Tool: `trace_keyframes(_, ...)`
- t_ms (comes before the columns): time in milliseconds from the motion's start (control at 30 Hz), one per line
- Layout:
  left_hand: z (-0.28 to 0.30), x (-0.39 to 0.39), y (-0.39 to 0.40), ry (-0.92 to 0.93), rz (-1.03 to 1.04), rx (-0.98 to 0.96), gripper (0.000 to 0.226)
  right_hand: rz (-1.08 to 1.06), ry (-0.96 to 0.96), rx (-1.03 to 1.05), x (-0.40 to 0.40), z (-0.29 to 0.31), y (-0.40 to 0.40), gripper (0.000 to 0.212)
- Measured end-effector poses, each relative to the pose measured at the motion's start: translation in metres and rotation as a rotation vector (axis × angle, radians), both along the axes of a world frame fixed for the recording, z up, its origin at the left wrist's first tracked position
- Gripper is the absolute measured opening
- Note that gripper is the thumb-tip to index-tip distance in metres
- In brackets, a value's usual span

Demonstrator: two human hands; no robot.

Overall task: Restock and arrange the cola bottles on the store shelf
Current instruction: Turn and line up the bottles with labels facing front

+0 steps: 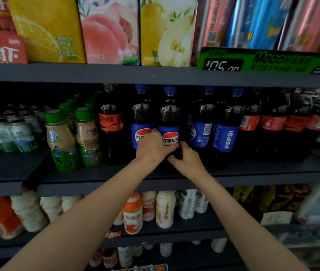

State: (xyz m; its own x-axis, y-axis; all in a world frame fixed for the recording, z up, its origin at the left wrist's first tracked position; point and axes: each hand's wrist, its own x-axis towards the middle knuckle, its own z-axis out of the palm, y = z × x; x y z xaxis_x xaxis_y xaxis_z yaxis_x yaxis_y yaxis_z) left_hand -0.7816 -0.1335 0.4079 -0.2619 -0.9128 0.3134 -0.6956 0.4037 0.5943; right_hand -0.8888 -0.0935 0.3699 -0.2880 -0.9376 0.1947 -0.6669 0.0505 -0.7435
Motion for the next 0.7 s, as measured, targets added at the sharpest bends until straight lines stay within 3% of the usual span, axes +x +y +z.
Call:
trace_keyframes(133, -0.004, -0.008, 0.001, -0.053, 0.019, -0.006, 0.054, -0.073, 0.058, 0.031, 0.002, -0.009, -0.009, 0.059)
trace_keyframes(267, -0.024, 0.005, 0.008, -0.105, -0.026, -0.056, 0.037, -0.121, 0.081, 0.045, 0.004, -0.007, -0.022, 0.049)
trace_keyframes(333, -0.033, 0.014, 0.012, -0.077, -0.021, -0.08, 0.028, -0.129, 0.099, 0.041, 0.006, -0.007, -0.026, 0.054)
trace_keyframes(567, -0.036, 0.025, 0.022, -0.032, -0.02, -0.13, 0.026, -0.131, 0.065, 0.008, 0.012, -0.024, -0.024, 0.061)
trace_keyframes(700, -0.03, 0.013, 0.023, 0.008, -0.102, -0.169, 0.023, -0.182, 0.044, -0.258, 0.004, -0.013, -0.002, 0.043)
